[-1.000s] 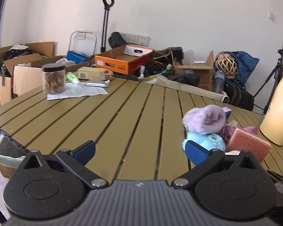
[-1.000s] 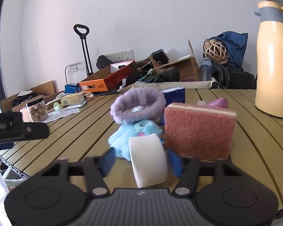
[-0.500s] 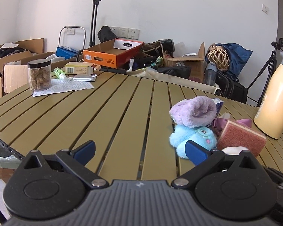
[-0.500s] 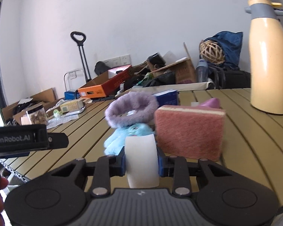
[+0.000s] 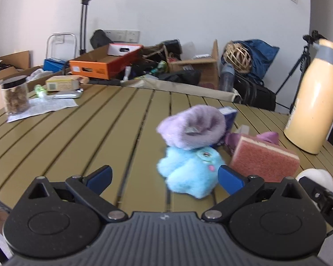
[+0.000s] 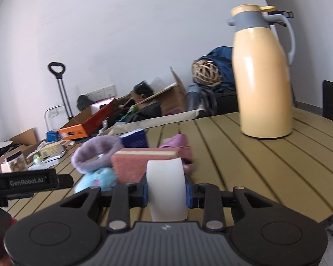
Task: Collect trash
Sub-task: 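Grasp the blue fluffy plush with the left gripper while the right holds the white roll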
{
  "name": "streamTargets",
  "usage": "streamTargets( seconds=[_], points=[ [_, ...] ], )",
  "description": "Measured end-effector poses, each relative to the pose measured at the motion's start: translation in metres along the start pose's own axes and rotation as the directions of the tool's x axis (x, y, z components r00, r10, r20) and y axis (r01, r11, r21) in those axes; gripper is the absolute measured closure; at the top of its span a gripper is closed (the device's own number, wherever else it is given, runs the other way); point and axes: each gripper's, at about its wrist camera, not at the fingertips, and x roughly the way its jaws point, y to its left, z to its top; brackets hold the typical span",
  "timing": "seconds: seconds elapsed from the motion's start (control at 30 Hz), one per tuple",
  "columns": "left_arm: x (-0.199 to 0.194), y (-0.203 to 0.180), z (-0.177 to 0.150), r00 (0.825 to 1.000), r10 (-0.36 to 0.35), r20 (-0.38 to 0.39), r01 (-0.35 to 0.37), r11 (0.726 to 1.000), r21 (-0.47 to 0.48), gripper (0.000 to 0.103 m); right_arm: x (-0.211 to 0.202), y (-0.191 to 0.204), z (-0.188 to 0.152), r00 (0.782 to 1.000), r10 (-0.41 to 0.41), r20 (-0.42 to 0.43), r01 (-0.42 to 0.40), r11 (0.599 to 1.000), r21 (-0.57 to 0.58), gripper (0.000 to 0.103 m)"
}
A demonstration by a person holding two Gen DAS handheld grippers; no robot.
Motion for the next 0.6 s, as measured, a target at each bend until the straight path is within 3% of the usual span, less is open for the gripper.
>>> streamTargets(
  seconds=[0.2, 0.43, 0.6],
  points=[
    [0.017, -0.018, -0.006, 0.999, -0.036, -0.03, 0.036, 0.999, 0.009, 0.0, -0.004, -0.024, 0.002, 0.999, -0.042, 0.004, 0.042, 0.999, 0.029, 0.074],
    [0.038, -0.033, -0.004, 0.999, -0.009, -0.047, 0.011, 0.999, 0.048, 0.0, -0.012, -0.045, 0.003, 0.997, -0.075, 0.008, 0.074, 0.996, 0.044, 0.074],
    [0.053, -0.035, 0.004, 0.997, -0.027, -0.07, 0.033, 0.996, 0.081, 0.0, -0.014, -0.058, 0.003, 0.995, -0.095, 0.003, 0.095, 0.994, 0.06, 0.074]
  ],
)
